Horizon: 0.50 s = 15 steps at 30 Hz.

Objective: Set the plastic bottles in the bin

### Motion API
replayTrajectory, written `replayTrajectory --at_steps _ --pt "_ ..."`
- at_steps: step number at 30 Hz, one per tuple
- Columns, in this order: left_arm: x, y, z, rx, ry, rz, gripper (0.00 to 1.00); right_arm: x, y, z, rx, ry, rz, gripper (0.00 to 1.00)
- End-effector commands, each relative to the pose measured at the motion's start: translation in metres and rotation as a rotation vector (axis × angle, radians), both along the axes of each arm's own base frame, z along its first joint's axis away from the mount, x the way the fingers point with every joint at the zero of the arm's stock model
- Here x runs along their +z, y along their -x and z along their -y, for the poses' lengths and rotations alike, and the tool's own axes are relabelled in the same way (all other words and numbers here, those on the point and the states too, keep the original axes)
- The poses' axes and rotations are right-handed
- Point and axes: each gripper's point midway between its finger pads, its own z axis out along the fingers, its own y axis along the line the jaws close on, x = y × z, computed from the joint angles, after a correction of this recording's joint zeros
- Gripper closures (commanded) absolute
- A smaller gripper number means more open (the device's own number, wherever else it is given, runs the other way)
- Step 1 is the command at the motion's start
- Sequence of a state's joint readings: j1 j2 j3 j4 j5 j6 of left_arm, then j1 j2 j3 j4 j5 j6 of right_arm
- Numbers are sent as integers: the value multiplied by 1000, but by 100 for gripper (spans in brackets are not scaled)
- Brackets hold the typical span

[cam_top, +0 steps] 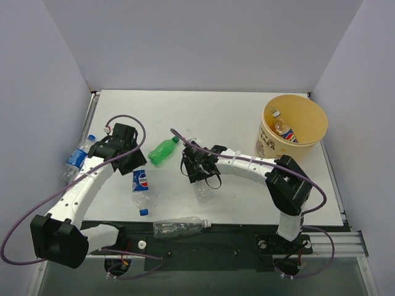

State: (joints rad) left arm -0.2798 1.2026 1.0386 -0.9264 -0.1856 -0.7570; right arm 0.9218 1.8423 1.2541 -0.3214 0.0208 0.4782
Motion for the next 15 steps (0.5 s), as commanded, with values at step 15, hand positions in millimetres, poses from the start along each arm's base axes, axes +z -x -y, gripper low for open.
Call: replayTrajectory --at_steps 15 --pt "46 -39 81 -261 285 230 53 324 -88 247 -668 -121 827 73"
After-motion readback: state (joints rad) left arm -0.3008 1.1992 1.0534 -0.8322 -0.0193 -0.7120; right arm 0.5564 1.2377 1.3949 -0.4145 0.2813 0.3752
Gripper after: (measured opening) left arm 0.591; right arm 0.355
